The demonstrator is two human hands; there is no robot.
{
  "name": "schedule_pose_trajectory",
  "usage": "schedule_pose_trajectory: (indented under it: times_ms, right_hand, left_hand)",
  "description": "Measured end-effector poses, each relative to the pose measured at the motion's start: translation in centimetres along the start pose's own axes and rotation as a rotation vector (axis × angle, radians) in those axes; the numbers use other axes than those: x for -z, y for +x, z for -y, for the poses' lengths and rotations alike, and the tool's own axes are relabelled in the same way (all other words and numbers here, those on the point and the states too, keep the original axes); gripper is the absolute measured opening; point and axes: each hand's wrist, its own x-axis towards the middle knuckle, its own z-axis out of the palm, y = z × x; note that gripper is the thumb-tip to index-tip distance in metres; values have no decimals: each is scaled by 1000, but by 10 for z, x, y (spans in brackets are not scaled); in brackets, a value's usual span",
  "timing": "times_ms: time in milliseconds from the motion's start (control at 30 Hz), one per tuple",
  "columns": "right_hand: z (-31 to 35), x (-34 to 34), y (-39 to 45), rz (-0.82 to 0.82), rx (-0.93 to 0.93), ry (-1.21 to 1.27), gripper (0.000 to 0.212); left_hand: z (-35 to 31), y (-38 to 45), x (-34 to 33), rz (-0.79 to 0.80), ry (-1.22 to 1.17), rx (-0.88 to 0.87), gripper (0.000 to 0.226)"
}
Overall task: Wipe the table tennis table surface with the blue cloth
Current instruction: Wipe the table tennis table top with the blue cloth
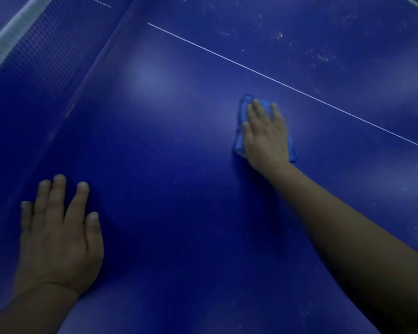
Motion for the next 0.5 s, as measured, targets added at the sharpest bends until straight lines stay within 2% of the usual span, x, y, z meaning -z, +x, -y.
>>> schedule_pose_trajectory:
  times_ms: [33,67,167,200,233,267,367,433,500]
  right_hand:
    - [-22,4,-10,-28,-39,-84,58]
    - [-63,1,-19,-41,-165,-170,57]
    - [-165,19,-50,90,-775,-225,60]
    - [-180,21,-58,145,-871,-224,61]
    - [-178,22,-60,187,-871,-222,59]
    - [-173,19,-55,169,-800,-232,56]
    - [-126,9,-14,-40,-314,-242,49]
    - [-69,8,29,-194,-16,-177,43]
    - [5,5,51,-384,384,-93,33]
  left_hand:
    - [0,0,0,0,-7,1,63]
    - [-1,0,1,-3,-10,4,64]
    - [-7,0,8,-11,-3,-5,64]
    - [-8,0,10,-17,-7,-6,63]
    - [-9,-1,11,-23,-10,-6,63]
    - [-9,-1,11,-23,-14,-4,63]
    - [-9,-2,13,-29,-18,-7,62]
    - [-9,-3,12,-26,-19,-13,61]
    - [-8,-4,13,-34,-29,-9,60]
